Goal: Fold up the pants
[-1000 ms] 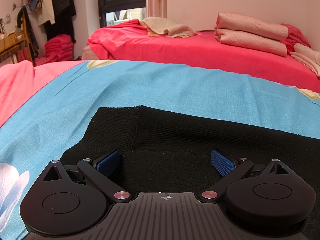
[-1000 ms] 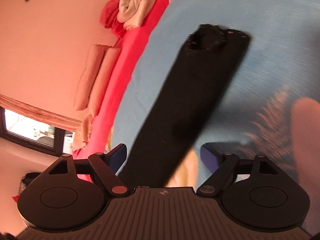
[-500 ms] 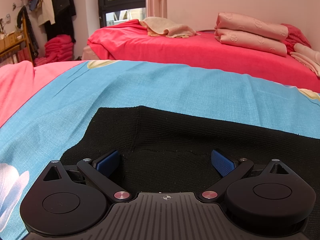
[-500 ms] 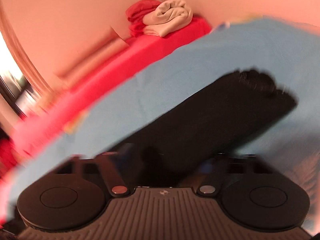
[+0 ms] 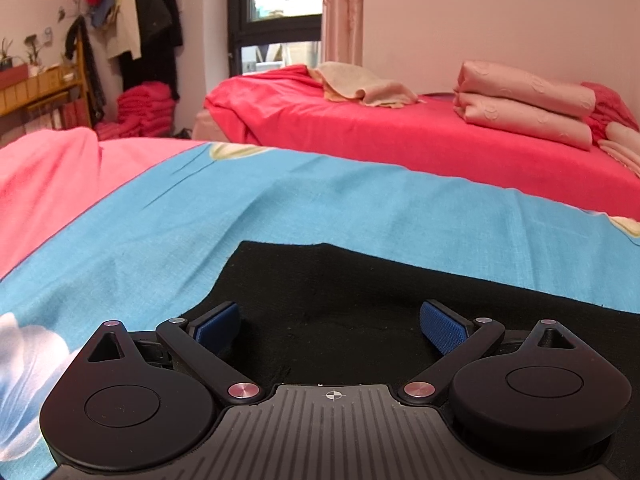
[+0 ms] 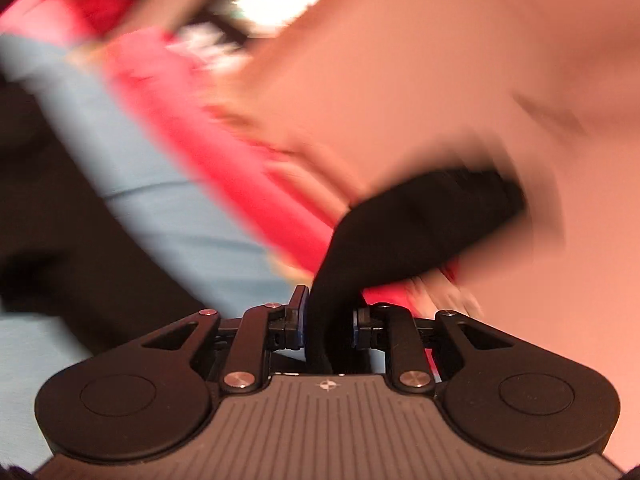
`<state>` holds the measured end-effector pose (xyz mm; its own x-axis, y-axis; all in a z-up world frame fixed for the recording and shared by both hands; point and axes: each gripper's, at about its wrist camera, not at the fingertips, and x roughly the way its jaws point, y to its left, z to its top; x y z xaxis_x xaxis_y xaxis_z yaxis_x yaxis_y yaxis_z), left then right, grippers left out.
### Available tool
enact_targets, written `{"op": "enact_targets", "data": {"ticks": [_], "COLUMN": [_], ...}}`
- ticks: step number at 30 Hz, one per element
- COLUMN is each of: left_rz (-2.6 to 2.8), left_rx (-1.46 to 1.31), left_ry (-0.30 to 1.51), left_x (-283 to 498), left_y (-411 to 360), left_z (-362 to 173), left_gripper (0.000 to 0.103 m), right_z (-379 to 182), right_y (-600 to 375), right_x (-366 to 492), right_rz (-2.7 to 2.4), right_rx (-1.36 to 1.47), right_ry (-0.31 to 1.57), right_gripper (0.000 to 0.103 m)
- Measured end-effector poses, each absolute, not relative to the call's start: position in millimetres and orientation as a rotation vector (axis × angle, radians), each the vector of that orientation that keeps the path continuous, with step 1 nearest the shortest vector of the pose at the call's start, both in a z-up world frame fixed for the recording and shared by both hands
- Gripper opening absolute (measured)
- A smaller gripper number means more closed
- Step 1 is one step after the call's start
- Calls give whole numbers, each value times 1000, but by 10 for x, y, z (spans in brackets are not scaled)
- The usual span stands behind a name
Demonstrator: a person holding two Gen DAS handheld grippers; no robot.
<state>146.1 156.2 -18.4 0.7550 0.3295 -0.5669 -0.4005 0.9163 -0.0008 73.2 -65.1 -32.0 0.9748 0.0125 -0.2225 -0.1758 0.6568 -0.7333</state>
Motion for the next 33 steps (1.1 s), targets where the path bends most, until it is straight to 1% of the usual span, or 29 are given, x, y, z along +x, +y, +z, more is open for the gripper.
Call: {"op": "enact_targets", "data": {"ticks": [1,2,3,4,6,8,9,10,11,14,16,19,21,22,23,24,25,26,30,31,32,33], "left_rz": [401,402,403,404,404,401,399,397,392,325,273,216,168,153,159,172,185,191,180,181,181,182], "left_rx": [-131,-135,-140,-144,-150,-147,-144,-144,-140,-119,-109,-137,-148,-134,-106,-72,-49,-49,-57,-60,-63,-64], "left_ry": [596,595,592,588,583,583,588,590,590,565,568,585,628,666,708,742,704,681,684,683,684,683], "left_x": [1458,1448,1439,1425,1416,1414,1418,1426,1427,1383,1401,1504,1609,1673,1729,1757,1707,1668,1670,1674,1673,1670], "left_y": [1581,1593,1606,1614,1622,1613,1598,1583,1553,1396,1233,952,752,651,562,489,456,449,467,478,486,487], "left_z": [-182,-179,-174,-165,-151,-133,-114,-79,-24,175,277,291,165,42,-100,-248,-345,-332,-334,-332,-334,-334], "left_gripper": [103,103,103,103,103,103,103,103,103,103,103,103,103,103,103,103,103,103,103,103,103,103], "right_z": [-551,-799,-970,-979,-861,-797,-810,-850,-926,-920,-900,-893,-868,-842,-818,-781,-736,-706,-619,-567,-493,-410], "right_y": [-438,-306,-240,-216,-236,-257,-251,-237,-219,-247,-343,-360,-350,-379,-459,-532,-635,-754,-1285,-1394,-1494,-1596], "right_x": [707,676,624,574,625,636,632,613,520,432,376,418,404,409,399,400,374,372,483,547,615,645], "right_rz": [155,191,200,172,180,160,145,156,181,179,194,188,168,154,142,132,112,89,-32,-81,-108,-112], "right_rx": [-976,-1105,-1191,-1196,-1161,-1144,-1155,-1174,-1209,-1240,-1218,-1199,-1188,-1176,-1164,-1154,-1144,-1131,-1040,-990,-916,-817], "right_ry": [228,232,195,152,201,191,176,177,174,105,113,134,127,116,112,117,125,135,231,263,299,343], "right_gripper": [25,21,17,18,19,19,20,24,20,25,29,31,43,54,61,64,69,73,76,77,81,82]}}
